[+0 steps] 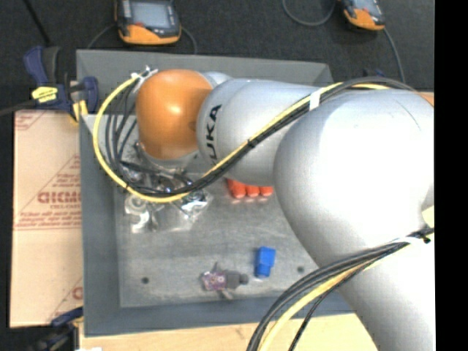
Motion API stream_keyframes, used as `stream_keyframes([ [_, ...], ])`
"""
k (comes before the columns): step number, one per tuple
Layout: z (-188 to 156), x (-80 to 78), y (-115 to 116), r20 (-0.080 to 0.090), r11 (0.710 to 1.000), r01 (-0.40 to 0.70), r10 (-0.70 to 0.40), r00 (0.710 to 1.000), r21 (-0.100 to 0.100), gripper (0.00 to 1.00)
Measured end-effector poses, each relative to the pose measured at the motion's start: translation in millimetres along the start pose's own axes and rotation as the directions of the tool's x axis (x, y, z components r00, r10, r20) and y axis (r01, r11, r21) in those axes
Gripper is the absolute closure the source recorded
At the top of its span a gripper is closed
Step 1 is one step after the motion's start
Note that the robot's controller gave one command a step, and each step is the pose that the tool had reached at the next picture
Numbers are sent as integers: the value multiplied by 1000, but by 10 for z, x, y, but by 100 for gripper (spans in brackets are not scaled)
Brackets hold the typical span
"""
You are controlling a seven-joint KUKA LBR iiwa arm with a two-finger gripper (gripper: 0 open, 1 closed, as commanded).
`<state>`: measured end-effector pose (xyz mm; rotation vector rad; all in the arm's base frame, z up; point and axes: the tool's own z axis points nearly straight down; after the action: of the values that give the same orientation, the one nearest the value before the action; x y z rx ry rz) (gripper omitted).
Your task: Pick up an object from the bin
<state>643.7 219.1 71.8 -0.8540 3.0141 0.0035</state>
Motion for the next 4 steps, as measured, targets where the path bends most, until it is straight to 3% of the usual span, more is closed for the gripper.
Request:
stream_keyframes([
  [1, -1, 6, -20, -1, 1000, -7, 7, 1000, -1, 100],
  [2, -1099, 350, 89, 2, 982, 187, -187, 982, 3, 100],
  [3, -972, 460, 355, -6, 988, 152, -152, 988, -3, 100],
  [4, -977, 455, 339, -5, 989, 149, -149, 989, -2, 0],
])
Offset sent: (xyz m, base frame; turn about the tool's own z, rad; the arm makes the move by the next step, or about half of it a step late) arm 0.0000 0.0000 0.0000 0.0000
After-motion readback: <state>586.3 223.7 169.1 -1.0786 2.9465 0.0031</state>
